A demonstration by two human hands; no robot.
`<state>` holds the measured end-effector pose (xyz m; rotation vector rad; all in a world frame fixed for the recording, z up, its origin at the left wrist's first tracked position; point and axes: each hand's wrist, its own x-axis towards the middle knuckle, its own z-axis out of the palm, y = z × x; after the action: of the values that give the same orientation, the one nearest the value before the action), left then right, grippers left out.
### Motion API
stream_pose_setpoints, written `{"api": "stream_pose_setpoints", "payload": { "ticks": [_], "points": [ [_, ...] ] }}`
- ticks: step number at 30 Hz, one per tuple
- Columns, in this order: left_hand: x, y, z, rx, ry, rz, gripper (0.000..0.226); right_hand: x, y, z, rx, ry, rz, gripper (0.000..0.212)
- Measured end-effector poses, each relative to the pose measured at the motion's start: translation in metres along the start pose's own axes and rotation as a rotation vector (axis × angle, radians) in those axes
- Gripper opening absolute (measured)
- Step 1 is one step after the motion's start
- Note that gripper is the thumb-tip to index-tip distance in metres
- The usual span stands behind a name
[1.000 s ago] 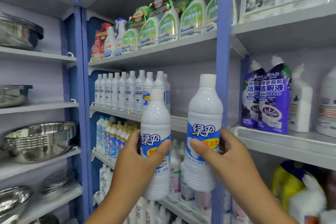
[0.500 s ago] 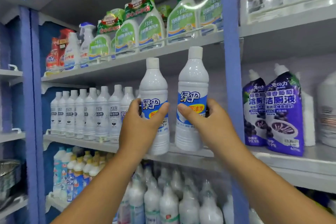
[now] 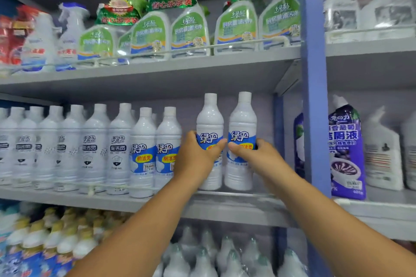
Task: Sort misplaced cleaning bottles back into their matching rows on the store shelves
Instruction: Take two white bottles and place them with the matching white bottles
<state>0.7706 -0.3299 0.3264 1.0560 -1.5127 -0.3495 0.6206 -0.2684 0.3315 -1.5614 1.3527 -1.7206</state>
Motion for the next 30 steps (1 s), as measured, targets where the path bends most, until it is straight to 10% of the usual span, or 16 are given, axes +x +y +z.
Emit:
{"api": "stream_pose_setpoints", "payload": {
  "ticks": [17,21,30],
  "points": [
    [0.019,0.01,-0.029,-0.005,-0.096,0.151,0.094,0.0,-0.004,0.004,-0.212,-0.118,0.09,0.039],
    [0.053,0.044,-0.048,0.064,-0.118,0.202,0.067,0.022,-0.045,-0.003,-0.295,0.077,0.012,0.077],
    [0.093,0.064,-0.061,0.212,-0.367,0.183,0.034,0.034,-0.079,0.002,-0.412,-0.131,0.096,0.032]
  ]
}}
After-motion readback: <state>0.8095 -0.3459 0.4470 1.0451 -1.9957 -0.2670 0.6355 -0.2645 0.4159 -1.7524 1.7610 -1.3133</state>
